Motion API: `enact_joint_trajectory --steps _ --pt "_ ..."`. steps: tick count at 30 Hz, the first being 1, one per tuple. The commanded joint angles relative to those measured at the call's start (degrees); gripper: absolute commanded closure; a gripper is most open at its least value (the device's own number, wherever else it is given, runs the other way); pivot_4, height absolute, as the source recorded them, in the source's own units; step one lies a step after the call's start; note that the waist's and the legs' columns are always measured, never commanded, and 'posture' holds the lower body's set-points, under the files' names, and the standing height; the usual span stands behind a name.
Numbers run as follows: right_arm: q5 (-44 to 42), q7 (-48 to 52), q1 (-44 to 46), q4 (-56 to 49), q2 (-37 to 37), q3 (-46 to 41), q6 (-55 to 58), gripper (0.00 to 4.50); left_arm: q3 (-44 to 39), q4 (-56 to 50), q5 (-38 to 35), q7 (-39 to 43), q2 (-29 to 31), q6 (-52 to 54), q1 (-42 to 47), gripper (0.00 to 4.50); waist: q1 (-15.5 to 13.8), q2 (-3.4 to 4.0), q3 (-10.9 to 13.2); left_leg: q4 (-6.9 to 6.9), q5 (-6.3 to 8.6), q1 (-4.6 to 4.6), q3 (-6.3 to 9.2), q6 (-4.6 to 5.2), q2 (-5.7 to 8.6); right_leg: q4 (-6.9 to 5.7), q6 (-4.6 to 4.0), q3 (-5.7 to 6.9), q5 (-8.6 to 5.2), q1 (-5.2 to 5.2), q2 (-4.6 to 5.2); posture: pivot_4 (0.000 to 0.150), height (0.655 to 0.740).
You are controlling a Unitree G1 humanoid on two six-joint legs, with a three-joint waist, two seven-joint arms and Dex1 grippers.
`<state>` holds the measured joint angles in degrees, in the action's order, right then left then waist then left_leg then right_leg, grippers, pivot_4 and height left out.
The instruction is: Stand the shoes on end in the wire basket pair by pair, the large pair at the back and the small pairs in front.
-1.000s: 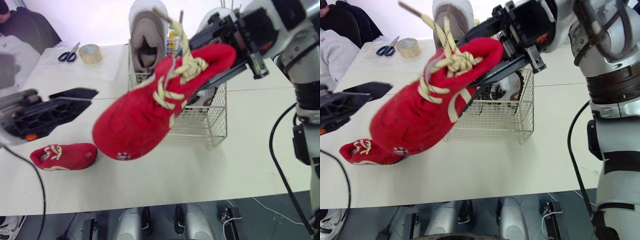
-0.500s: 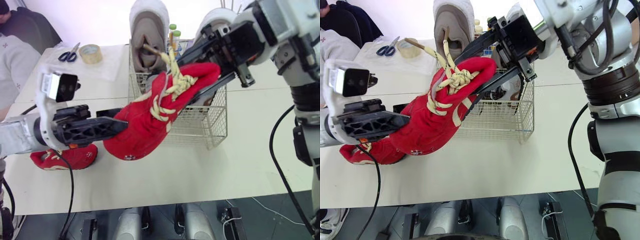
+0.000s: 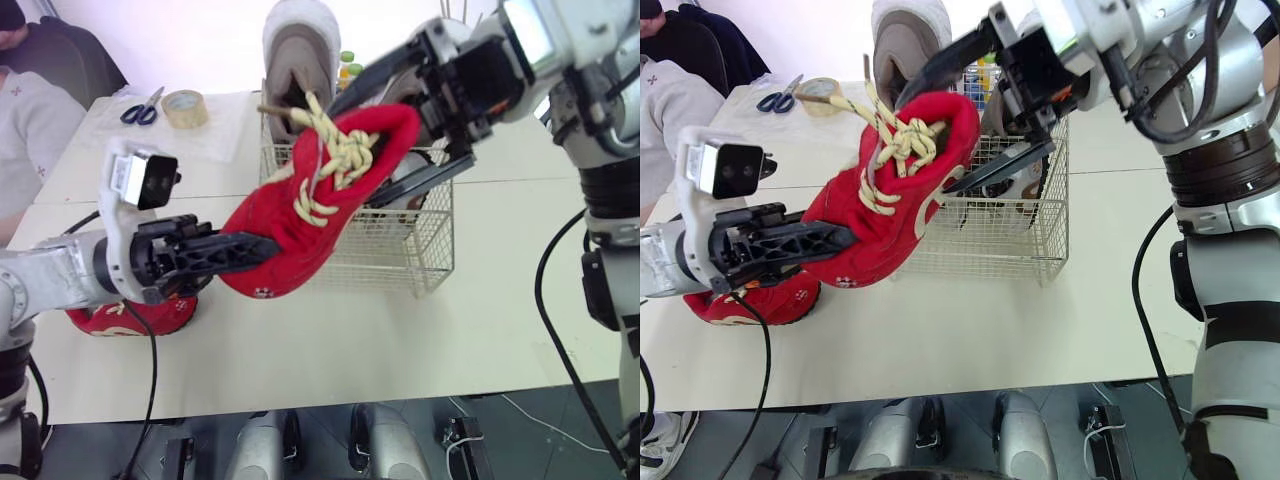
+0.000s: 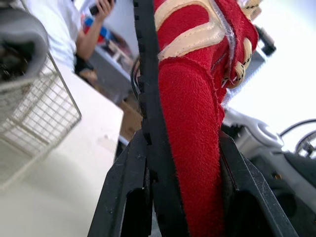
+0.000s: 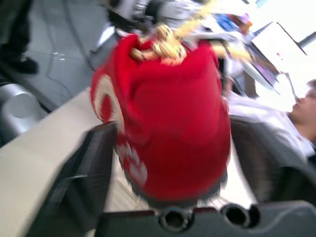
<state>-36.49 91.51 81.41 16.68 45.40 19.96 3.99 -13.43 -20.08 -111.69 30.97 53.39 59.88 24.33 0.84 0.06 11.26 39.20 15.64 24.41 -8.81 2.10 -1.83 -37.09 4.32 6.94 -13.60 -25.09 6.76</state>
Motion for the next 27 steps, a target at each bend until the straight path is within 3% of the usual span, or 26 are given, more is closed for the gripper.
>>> enact_joint_trajectory --steps 1,3,6,10,13,18,23,27 --pt "3.20 -4.88 -1.83 3.18 4.01 -6.92 6.97 0.07 -4.99 -4.58 -1.31 -2.42 -2.43 -4.59 -1.78 3.17 -0.12 -0.02 0.00 0.00 0.00 0.01 0.01 0.00 0.00 0.01 0.00 0.00 0.00 0.00 0.00 0.150 0.7400" --pt "2.38 -10.16 -6.41 3.75 6.59 -11.71 13.49 0.07 -6.55 -6.86 -1.31 -4.78 -4.72 -7.43 -3.46 3.17 -0.30 -0.07 -0.02 0.01 0.00 0.00 0.08 0.00 0.02 0.08 -0.01 0.02 0.00 0.08 0.01 0.150 0.7400" --pt "-7.50 -16.58 -14.01 -1.72 7.24 -21.10 27.92 0.07 -8.01 -9.61 -1.31 -8.04 -7.60 -11.12 -4.91 3.17 -0.25 -0.12 -0.04 0.05 0.00 -0.02 0.25 0.00 0.03 0.22 -0.02 0.11 0.00 0.27 0.07 0.150 0.7400" --pt "-30.81 -35.24 -20.44 -12.35 -0.14 -34.22 47.56 0.07 -8.24 -12.34 -1.31 -13.28 -13.35 -17.82 -2.99 3.17 0.32 -0.08 -0.04 0.02 -0.03 -0.12 0.27 -0.05 -0.05 0.08 -0.07 0.08 0.02 0.28 0.05 0.150 0.7400" --pt "-31.23 -44.10 -24.96 -20.73 -3.69 -33.97 50.49 0.07 -6.17 -12.26 -1.31 -15.57 -15.90 -19.94 -1.50 3.17 -0.06 -0.07 -0.06 -0.02 -0.09 -0.20 0.38 -0.15 -0.09 0.00 -0.09 0.13 0.01 0.33 -0.04 0.150 0.7400" --pt "-47.11 -60.45 -26.41 -23.81 -14.38 -37.64 52.88 0.07 -2.97 -11.78 1.41 -15.01 -19.47 -21.10 -0.78 3.17 -0.39 -0.09 -0.07 0.03 -0.04 -0.23 0.37 -0.03 0.08 0.04 -0.06 0.15 0.03 0.47 -0.05 0.150 0.7400" --pt "-56.92 -68.83 -24.76 -23.58 -19.98 -37.29 51.59 0.07 -0.85 -10.98 4.37 -13.28 -21.30 -21.11 -0.36 3.17 -0.45 -0.16 -0.10 0.04 -0.02 -0.16 0.38 0.04 0.10 0.09 -0.05 0.19 0.03 0.47 -0.08 0.150 0.7400" --pt "-59.77 -70.72 -23.67 -23.28 -20.81 -36.51 51.55 0.07 -0.12 -10.46 6.38 -11.69 -21.52 -20.52 -0.25 3.17 -0.23 -0.16 -0.10 0.04 -0.02 -0.17 0.38 0.04 0.05 0.08 -0.04 0.20 0.03 0.47 -0.16 0.150 0.7400"
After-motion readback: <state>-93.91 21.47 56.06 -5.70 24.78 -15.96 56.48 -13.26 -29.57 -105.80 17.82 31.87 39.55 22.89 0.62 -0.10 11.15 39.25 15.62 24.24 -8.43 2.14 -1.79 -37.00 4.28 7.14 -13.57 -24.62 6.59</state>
